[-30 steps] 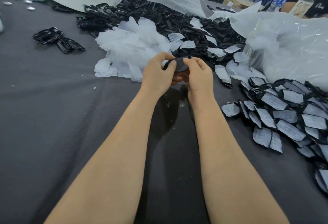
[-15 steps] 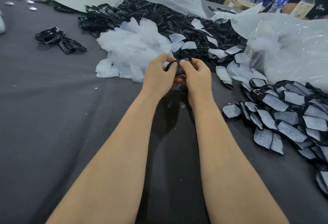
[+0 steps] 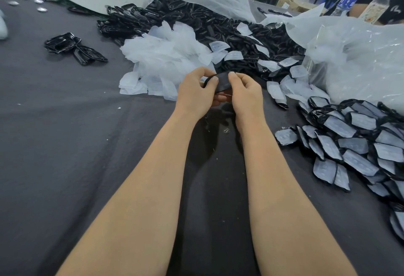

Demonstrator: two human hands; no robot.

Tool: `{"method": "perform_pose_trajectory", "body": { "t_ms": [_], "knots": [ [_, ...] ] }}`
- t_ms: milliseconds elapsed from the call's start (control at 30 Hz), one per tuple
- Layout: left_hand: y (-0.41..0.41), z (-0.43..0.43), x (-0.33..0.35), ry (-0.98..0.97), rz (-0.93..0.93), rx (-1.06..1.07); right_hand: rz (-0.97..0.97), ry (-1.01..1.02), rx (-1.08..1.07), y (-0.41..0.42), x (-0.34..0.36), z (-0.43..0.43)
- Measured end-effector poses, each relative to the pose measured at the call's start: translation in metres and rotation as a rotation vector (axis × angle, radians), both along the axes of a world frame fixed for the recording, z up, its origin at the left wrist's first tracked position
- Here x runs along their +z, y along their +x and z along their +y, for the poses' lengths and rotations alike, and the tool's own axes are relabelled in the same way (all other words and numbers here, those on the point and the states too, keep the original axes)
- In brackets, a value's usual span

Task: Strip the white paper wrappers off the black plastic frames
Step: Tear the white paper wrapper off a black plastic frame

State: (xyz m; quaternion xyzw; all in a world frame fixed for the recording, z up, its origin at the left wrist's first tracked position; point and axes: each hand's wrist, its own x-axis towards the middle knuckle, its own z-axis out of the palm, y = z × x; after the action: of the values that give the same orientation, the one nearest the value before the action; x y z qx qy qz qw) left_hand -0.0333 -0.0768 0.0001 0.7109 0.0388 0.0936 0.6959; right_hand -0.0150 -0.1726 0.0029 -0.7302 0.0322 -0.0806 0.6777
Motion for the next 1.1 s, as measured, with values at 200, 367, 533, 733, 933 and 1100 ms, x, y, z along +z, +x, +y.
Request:
{"method": "perform_pose_trajectory", "body": {
  "t_ms": [200,367,533,733,933,1100],
  "knots": [
    [0.0016,-0.0012,-0.0031,0.003,-0.007,0.039,-0.017,-0.152,-0.025,0.0034,-0.0030,-0.0015],
    [0.0034,-0.0036,-0.0049,-0.035,-0.012,0.009,-0.007,-0.131,-0.100,0.0051,-0.0048,-0.0007],
    [0.0048,-0.0009,-0.0057,-0.002,0.007,0.034,-0.014,-0.215,-0.051,0.0060,-0.0056,-0.0005],
    [0.0021,-0.0004,-0.0032,-0.240,-0.006,0.066,-0.071,-0.203,-0.050,0.0056,-0.0064,0.0032],
    [0.0024,-0.0012,-0.0026,-0.248,-0.015,0.069,-0.058,-0.142,-0.053,0.0030,-0.0056,0.0050],
    [0.0031,0.0020,-0.0032,-0.208,-0.012,0.100,-0.041,-0.114,0.003,0.0019,-0.0040,0.0035]
  ]
}}
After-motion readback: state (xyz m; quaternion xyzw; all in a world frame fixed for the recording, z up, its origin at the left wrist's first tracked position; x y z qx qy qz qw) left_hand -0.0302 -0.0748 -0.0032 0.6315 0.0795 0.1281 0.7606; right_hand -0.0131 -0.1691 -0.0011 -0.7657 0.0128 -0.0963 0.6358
